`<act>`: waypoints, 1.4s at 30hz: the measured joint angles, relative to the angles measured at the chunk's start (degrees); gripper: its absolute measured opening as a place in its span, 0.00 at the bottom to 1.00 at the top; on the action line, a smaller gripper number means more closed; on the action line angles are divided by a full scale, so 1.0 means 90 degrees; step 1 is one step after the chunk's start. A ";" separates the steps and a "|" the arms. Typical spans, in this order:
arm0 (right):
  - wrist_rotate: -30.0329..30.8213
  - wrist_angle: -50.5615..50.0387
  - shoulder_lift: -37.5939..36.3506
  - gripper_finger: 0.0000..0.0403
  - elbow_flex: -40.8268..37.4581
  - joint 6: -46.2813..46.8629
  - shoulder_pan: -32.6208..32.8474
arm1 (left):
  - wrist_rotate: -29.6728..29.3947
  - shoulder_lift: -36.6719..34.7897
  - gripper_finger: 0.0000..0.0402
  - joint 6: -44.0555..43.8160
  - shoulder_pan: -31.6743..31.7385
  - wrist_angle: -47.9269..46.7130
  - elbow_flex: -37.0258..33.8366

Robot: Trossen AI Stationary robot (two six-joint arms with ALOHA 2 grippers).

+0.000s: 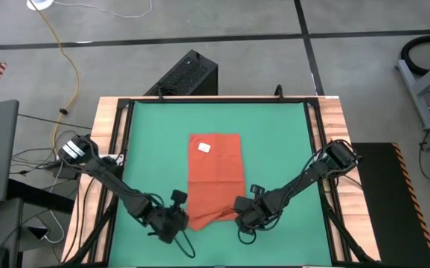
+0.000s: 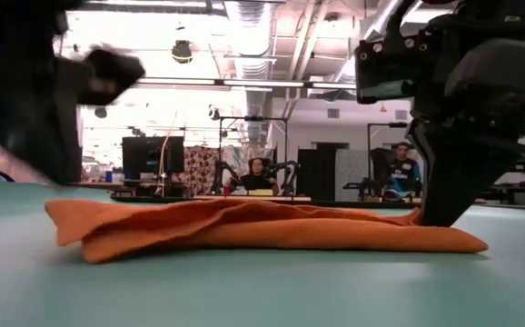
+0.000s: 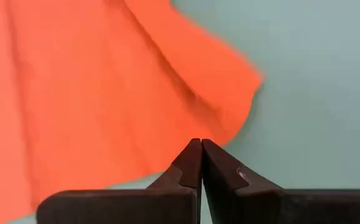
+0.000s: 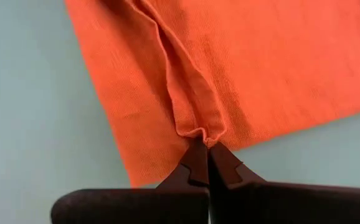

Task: Roll towel
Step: Roll the orange towel

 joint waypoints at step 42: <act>-0.2309 0.0161 -0.0010 0.01 0.0024 0.0029 -0.1077 | 0.0266 0.0862 0.00 0.0226 0.0238 0.1772 -0.1003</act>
